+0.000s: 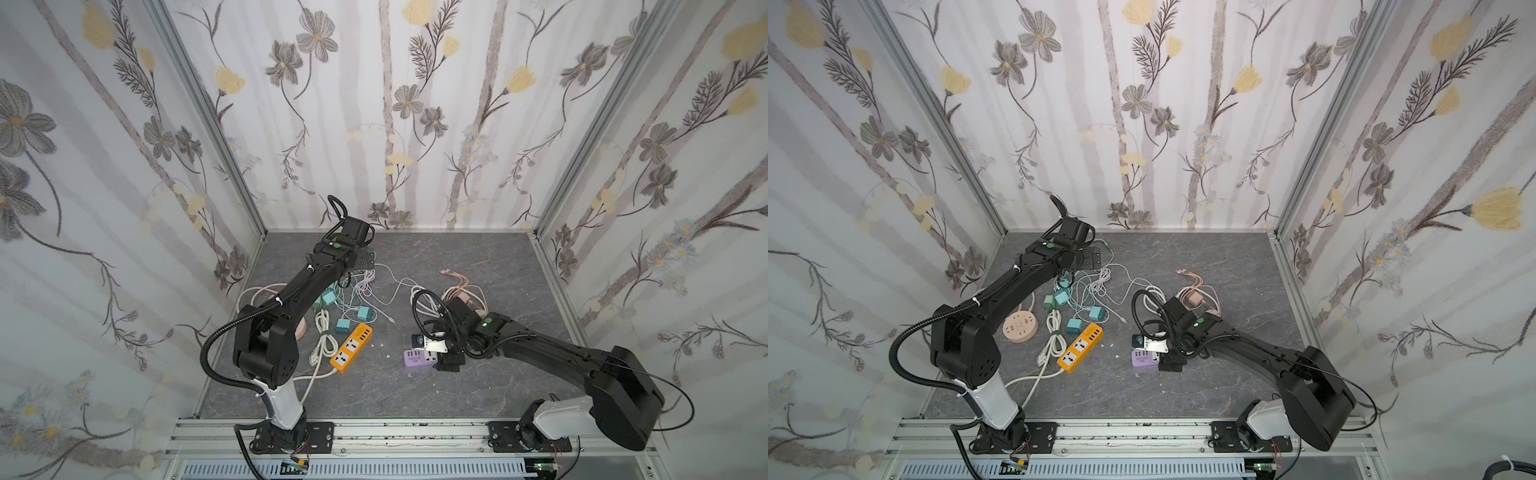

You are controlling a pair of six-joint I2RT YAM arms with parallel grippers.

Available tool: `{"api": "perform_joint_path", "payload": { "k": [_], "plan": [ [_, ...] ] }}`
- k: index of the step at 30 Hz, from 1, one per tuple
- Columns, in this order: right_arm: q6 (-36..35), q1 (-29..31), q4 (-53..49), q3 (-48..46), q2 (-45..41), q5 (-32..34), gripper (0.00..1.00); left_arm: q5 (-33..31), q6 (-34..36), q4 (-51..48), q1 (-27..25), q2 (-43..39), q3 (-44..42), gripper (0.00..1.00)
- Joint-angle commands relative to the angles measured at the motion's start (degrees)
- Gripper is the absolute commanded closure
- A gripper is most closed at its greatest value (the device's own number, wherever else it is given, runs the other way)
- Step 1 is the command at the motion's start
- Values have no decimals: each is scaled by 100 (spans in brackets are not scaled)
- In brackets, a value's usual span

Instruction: Insert the plug

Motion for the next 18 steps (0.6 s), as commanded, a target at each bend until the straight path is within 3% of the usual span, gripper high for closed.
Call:
{"api": "perform_joint_path", "payload": {
  "k": [1, 5, 10, 15, 18],
  "plan": [
    [1353, -524, 462, -151, -721, -308, 1, 8, -63, 422, -114, -169, -192, 0],
    [3236, -1512, 686, -51, -1046, 91, 1, -127, -90, 503, -391, -161, -301, 0],
    [4932, -2385, 102, 481, -372, 648, 10, -29, -171, 406, -670, 34, -180, 0],
    [5977, -3020, -217, 880, 297, 430, 14, 288, -162, 320, -900, 318, 42, 0],
    [5793, -3114, -427, 1168, 688, 699, 16, 355, -200, 275, -1016, 498, 178, 0]
  ]
}}
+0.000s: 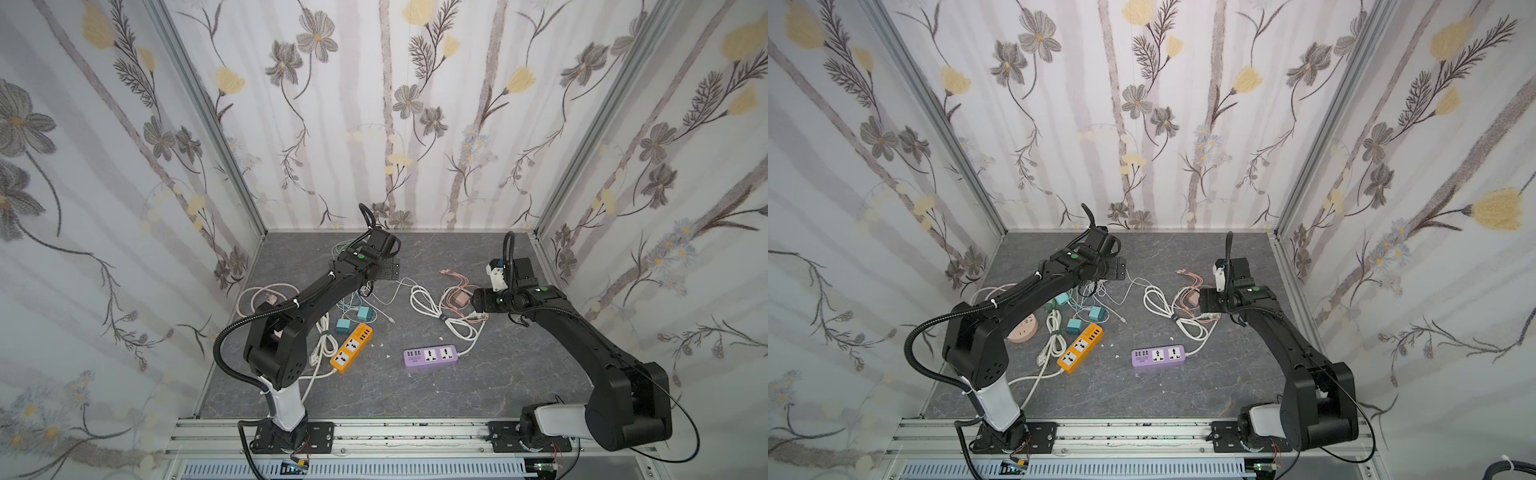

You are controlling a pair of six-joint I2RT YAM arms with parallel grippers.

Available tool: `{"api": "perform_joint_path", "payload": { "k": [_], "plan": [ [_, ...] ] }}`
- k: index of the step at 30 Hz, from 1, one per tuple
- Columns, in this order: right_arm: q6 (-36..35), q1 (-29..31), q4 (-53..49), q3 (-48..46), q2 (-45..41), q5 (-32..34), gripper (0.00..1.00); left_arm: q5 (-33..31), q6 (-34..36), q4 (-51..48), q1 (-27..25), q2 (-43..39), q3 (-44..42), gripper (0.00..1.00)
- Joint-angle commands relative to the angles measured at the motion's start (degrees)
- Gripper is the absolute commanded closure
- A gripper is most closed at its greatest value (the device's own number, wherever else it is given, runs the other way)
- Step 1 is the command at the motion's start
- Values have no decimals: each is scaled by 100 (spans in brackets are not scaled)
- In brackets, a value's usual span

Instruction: Insert the plug

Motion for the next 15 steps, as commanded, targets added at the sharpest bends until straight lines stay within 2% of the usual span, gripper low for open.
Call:
{"api": "perform_joint_path", "payload": {
  "k": [1, 3, 4, 6, 13, 15],
  "plan": [
    [157, -74, -435, 382, 488, -5, 16, 111, -123, -58, -83, 164, 160, 0],
    [-469, -97, -1174, 974, 1101, -384, 19, 162, -185, -87, -114, 268, 236, 0],
    [-681, -88, -1556, 1296, 1389, -296, 22, 180, -214, -91, -124, 309, 285, 0],
    [-886, -89, -1839, 1639, 1875, 109, 22, 241, -243, -63, -141, 358, 306, 0],
    [-708, -118, -2016, 2375, 2755, 880, 20, 392, -244, -30, -149, 475, 304, 0],
    [-636, -197, -2017, 2555, 2934, 970, 24, 526, -226, -29, -141, 552, 327, 0]
  ]
}}
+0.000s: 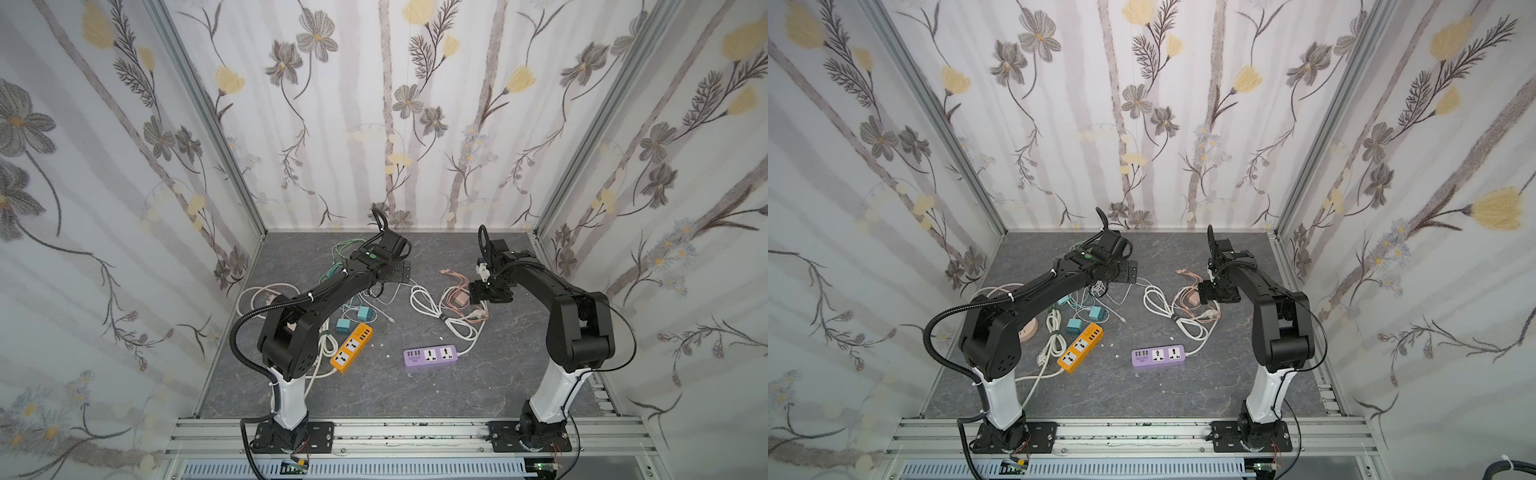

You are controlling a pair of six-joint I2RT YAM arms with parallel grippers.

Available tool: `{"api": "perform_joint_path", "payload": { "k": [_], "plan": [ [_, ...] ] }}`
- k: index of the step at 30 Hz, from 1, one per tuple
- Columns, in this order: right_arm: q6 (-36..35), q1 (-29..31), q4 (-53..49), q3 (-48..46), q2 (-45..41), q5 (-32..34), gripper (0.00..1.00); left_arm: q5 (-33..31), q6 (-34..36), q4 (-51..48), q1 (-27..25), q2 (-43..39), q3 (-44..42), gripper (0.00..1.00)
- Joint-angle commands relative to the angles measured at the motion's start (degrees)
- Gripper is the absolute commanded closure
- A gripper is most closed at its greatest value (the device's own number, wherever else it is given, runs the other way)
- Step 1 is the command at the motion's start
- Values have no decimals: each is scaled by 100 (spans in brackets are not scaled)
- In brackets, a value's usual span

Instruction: Insert the plug

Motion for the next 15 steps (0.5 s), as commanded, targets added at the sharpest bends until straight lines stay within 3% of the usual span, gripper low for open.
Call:
{"api": "perform_joint_path", "payload": {
  "k": [1, 7, 15],
  "plan": [
    [32, -126, -113, 278, 232, 287, 28, 255, -60, -1, -9, 135, 71, 0],
    [-348, -223, -347, 851, 754, 68, 44, 573, -99, -103, -8, 530, 344, 0],
    [-268, -224, -1039, 1780, 1346, -86, 55, 560, -207, -309, -9, 1101, 802, 0]
  ]
}}
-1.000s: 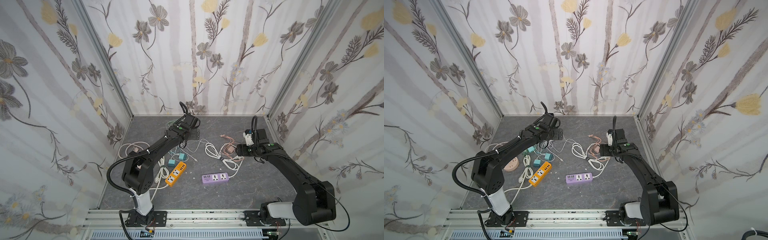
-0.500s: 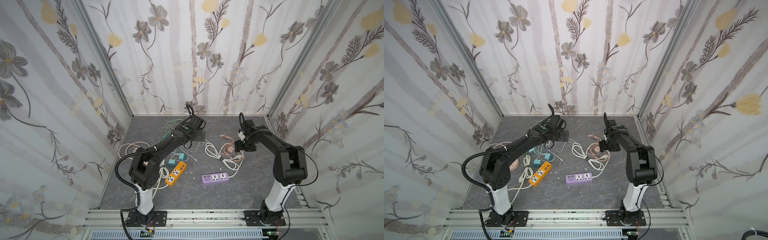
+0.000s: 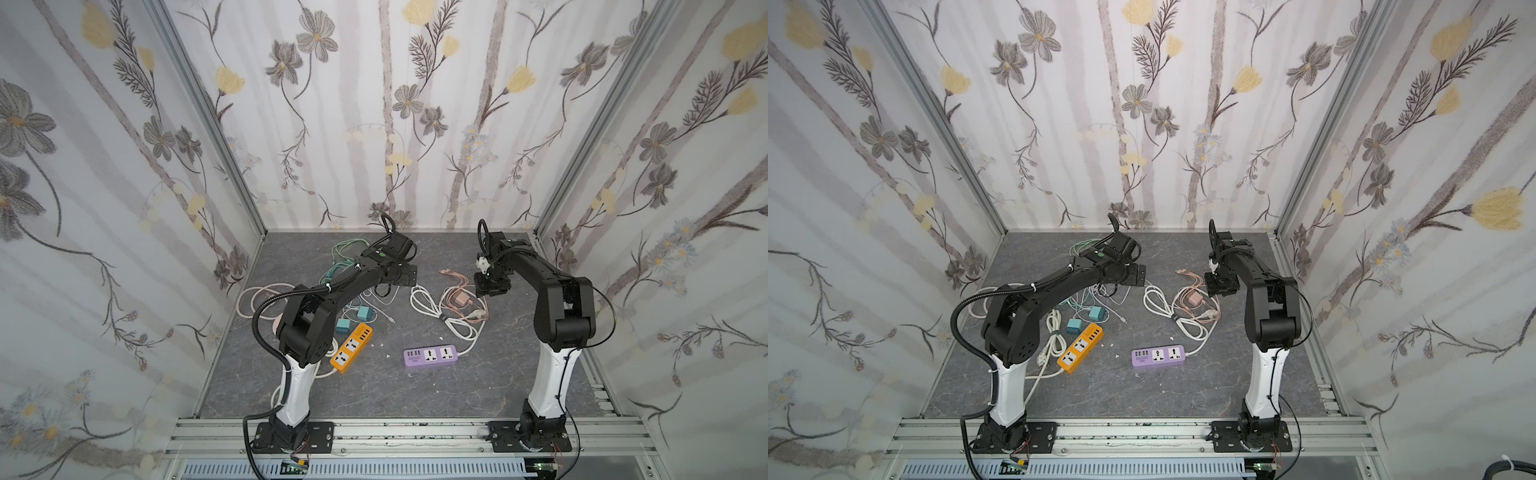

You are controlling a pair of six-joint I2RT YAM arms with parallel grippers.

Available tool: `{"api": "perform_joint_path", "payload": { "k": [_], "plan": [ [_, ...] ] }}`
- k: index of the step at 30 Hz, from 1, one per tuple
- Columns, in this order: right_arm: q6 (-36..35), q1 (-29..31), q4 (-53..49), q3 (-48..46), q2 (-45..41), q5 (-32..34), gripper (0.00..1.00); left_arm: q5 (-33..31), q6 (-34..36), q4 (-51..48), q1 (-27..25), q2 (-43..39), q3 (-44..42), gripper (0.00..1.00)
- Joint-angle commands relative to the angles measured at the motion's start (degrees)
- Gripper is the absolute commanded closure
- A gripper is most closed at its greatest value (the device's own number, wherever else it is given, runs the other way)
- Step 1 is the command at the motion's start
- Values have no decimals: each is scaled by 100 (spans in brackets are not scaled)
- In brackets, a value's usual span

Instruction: Insert the plug

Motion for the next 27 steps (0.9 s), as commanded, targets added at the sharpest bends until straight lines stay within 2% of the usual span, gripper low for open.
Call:
{"api": "perform_joint_path", "payload": {
  "k": [1, 7, 12, 15, 19, 23, 27],
  "plan": [
    [75, 9, -659, 590, 364, 18, 56, 1, -102, -188, -8, 192, 176, 0],
    [292, 30, -1410, 1524, 943, 189, 54, 48, -68, -119, 17, 409, 227, 0],
    [289, 66, -2234, 2565, 1581, 280, 57, 294, 111, -111, 32, 699, 492, 1],
    [289, 66, -2363, 2766, 1700, 299, 62, 407, 246, -109, 43, 833, 659, 2],
    [320, 90, -2435, 2887, 1763, 375, 59, 520, 343, -87, 74, 849, 707, 2],
    [306, 193, -3084, 3553, 2188, 616, 59, 417, 399, -63, 106, 727, 587, 2],
    [322, 233, -3162, 3620, 2235, 706, 66, 383, 331, 120, 191, 609, 336, 2]
  ]
}}
